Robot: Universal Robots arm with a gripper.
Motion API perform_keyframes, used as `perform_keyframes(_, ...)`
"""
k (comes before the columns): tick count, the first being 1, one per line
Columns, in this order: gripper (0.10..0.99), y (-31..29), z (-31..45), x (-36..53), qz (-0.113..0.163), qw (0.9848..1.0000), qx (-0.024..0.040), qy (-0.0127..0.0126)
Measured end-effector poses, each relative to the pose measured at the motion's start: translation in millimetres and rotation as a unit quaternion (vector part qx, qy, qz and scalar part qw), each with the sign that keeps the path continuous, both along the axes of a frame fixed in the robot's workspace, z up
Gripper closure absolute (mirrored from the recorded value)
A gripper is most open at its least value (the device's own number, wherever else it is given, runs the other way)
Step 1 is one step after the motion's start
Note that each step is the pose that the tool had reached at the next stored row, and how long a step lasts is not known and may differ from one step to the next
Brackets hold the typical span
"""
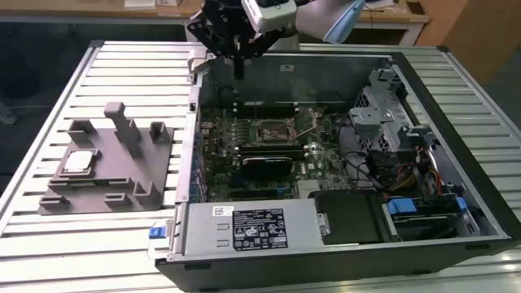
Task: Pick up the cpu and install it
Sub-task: 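Reach for the cpu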
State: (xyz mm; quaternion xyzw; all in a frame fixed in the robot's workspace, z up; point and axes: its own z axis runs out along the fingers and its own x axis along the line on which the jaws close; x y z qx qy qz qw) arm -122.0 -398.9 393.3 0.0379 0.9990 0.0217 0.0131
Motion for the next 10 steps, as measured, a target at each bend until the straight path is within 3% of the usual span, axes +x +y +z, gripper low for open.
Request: perform_keyframes(10, 0.98, 0.0, 0.0, -2.9, 0.0, 1.0, 0.0, 0.0)
